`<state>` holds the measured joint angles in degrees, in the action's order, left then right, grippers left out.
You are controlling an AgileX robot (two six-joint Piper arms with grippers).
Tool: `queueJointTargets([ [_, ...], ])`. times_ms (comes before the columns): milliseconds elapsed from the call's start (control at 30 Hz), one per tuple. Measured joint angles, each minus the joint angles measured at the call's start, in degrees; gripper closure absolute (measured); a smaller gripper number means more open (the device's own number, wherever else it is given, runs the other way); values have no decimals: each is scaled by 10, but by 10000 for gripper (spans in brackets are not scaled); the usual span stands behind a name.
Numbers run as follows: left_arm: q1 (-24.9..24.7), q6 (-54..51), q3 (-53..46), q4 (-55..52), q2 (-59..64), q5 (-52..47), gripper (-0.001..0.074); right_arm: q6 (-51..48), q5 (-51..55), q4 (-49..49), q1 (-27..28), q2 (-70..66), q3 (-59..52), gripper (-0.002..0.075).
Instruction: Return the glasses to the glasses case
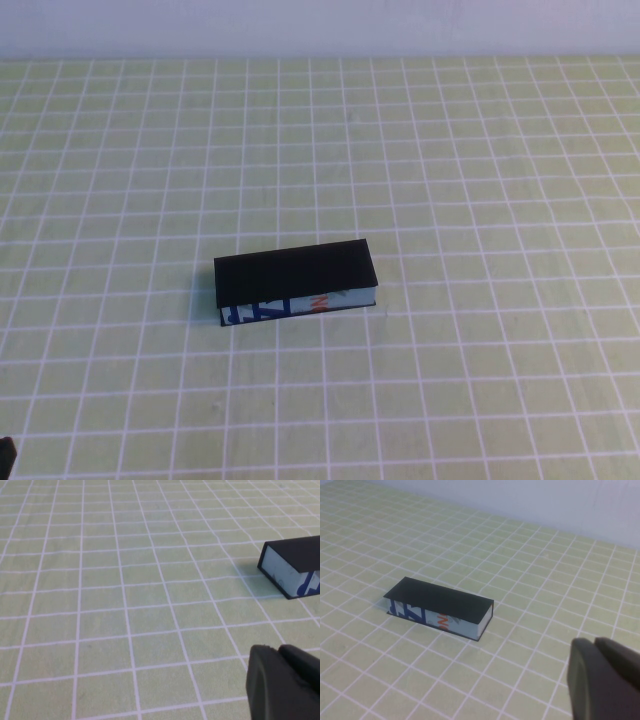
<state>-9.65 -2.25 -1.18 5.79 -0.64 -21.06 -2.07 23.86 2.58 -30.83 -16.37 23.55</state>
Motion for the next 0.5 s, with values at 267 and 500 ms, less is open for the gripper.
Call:
queueJointTargets([
  [267,0,0,0,1,0,0,738,0,0,0,0,0,0,743],
  [500,0,0,0,1,0,0,738,0,0,-13,23,28,0,743],
])
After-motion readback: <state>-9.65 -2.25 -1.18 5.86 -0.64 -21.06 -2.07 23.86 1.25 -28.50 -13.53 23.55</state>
